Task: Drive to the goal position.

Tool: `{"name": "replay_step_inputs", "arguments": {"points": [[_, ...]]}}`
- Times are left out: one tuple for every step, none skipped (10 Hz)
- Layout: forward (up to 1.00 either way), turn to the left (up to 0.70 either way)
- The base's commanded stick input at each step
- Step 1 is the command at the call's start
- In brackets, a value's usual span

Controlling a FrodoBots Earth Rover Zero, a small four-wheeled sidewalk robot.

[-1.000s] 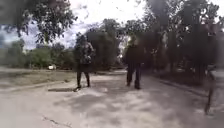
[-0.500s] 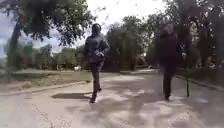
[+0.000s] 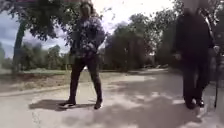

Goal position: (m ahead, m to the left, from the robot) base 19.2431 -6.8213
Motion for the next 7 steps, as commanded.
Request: {"name": "replay_step_inputs", "arguments": {"points": [[0.85, 0.0], [0.85, 0.0], [0.85, 0.0], [0.85, 0.0], [0.85, 0.0], [0.85, 0.0], [0.85, 0.0]]}}
